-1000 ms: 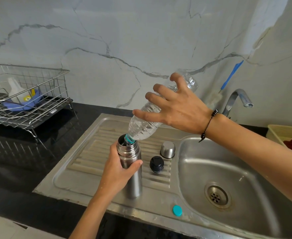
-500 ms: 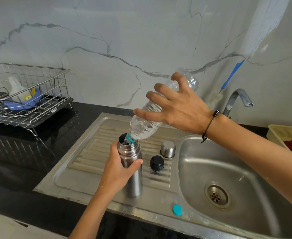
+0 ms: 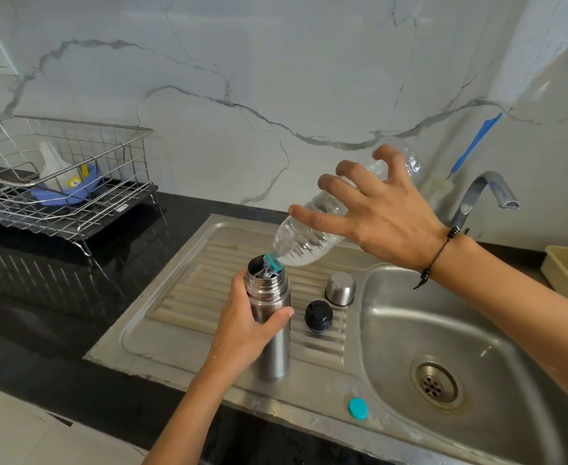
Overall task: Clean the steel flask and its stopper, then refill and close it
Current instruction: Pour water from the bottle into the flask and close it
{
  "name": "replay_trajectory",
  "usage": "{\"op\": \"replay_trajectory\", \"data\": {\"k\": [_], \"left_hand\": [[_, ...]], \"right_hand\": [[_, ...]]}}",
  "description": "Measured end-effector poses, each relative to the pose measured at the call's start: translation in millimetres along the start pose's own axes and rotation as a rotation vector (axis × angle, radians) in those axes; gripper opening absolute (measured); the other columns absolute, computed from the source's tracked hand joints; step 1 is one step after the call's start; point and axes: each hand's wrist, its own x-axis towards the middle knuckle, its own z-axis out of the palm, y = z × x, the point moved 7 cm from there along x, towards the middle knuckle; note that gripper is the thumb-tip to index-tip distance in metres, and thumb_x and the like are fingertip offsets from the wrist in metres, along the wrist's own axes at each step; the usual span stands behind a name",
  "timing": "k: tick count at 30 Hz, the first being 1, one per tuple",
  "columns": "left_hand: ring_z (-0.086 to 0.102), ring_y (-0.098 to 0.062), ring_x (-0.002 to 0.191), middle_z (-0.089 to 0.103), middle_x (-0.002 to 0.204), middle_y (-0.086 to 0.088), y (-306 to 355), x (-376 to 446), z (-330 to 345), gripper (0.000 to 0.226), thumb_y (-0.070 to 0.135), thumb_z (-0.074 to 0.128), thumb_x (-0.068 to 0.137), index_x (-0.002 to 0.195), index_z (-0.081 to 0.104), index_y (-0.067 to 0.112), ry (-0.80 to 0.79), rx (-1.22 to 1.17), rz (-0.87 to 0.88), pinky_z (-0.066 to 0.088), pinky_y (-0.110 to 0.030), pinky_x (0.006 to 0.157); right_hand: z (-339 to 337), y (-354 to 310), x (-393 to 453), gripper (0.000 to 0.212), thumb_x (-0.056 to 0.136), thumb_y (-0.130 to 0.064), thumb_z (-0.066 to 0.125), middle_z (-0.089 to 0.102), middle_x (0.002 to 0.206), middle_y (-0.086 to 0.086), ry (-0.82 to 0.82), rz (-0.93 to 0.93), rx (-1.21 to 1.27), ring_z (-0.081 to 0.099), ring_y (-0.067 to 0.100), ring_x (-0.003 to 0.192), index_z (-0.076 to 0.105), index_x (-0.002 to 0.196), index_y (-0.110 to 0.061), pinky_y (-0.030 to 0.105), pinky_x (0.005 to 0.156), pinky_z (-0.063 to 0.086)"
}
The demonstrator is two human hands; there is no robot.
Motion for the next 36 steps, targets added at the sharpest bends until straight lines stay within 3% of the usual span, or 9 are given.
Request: {"op": "replay_trajectory", "data": {"k": [5,13,19,22,25,27,29,33,36], "left_hand": [[0.053,-0.002,0.106,0.054,0.123,0.01,-2,1,-1,0.079,0.025,0.078,0.076,0.139,0.03,0.024,0.001,-0.003,0.011,0.04,-0.007,0.075],[0.053,0.006,0.101,0.054,0.121,0.013,-1,-1,-2,0.076,0.027,0.077,0.077,0.136,0.03,0.028,0.017,-0.006,0.026,0.042,-0.002,0.071],[0.052,0.009,0.102,0.053,0.117,0.02,-3,-1,-2,0.075,0.029,0.077,0.076,0.134,0.03,0.031,0.021,-0.019,0.031,0.04,0.001,0.074],[0.051,0.008,0.103,0.052,0.118,0.019,-3,-2,-2,0.077,0.03,0.077,0.076,0.136,0.029,0.029,0.038,-0.006,0.039,0.042,-0.001,0.072],[0.05,0.006,0.106,0.048,0.124,0.017,-7,-4,0,0.084,0.03,0.078,0.075,0.139,0.024,0.031,0.051,-0.027,0.044,0.041,-0.002,0.076],[0.048,0.001,0.115,0.044,0.132,0.015,-14,-10,0,0.09,0.035,0.078,0.073,0.142,0.022,0.03,0.078,-0.051,0.026,0.039,-0.008,0.085],[0.043,-0.003,0.123,0.04,0.139,0.012,-27,-22,-2,0.095,0.048,0.077,0.069,0.145,0.024,0.026,0.155,-0.068,-0.005,0.037,-0.016,0.095],[0.049,-0.001,0.113,0.053,0.12,0.01,-42,-61,-2,0.067,0.056,0.06,0.072,0.128,0.044,0.022,0.377,-0.039,0.085,0.038,-0.013,0.095],[0.054,0.0,0.097,0.058,0.105,0.011,-45,-78,14,0.037,0.045,0.057,0.082,0.113,0.052,0.025,0.347,0.035,0.185,0.042,-0.01,0.082]], "right_hand": [[4,-2,-14,0.059,0.088,-0.001,0.03,0.061,0.11,0.007,-0.035,0.15,0.044,0.057,0.028,0.101,0.044,0.135,-0.035,0.052,0.088,0.03],[16,-26,-52,0.079,0.066,-0.012,0.074,0.059,0.114,0.007,-0.128,0.493,0.238,0.045,0.028,0.104,0.043,0.134,-0.036,0.052,0.085,0.029],[20,-51,-77,0.076,0.067,-0.021,0.067,0.058,0.111,0.005,-0.231,0.77,0.497,0.043,0.024,0.099,0.038,0.135,-0.035,0.044,0.082,0.028],[20,-69,-91,0.083,0.065,-0.024,0.077,0.055,0.104,-0.001,-0.286,0.932,0.718,0.041,0.017,0.094,0.035,0.135,-0.037,0.039,0.079,0.029],[17,-87,-104,0.083,0.068,-0.023,0.079,0.049,0.11,-0.016,-0.249,1.121,1.114,0.044,0.009,0.102,0.031,0.131,-0.046,0.036,0.087,0.036],[14,-102,-111,0.079,0.068,-0.018,0.08,0.049,0.114,-0.03,-0.2,1.207,1.364,0.05,-0.001,0.106,0.033,0.123,-0.051,0.02,0.09,0.041],[15,-121,-120,0.078,0.067,-0.012,0.081,0.052,0.115,-0.032,-0.184,1.289,1.528,0.052,-0.011,0.107,0.036,0.117,-0.054,0.006,0.084,0.041],[22,-155,-135,0.076,0.066,-0.012,0.082,0.057,0.115,-0.026,-0.257,1.373,1.641,0.054,-0.005,0.109,0.039,0.116,-0.048,0.017,0.09,0.042],[27,-168,-142,0.075,0.067,-0.013,0.082,0.055,0.119,-0.021,-0.338,1.373,1.658,0.051,-0.007,0.112,0.037,0.117,-0.047,0.015,0.091,0.042]]}}
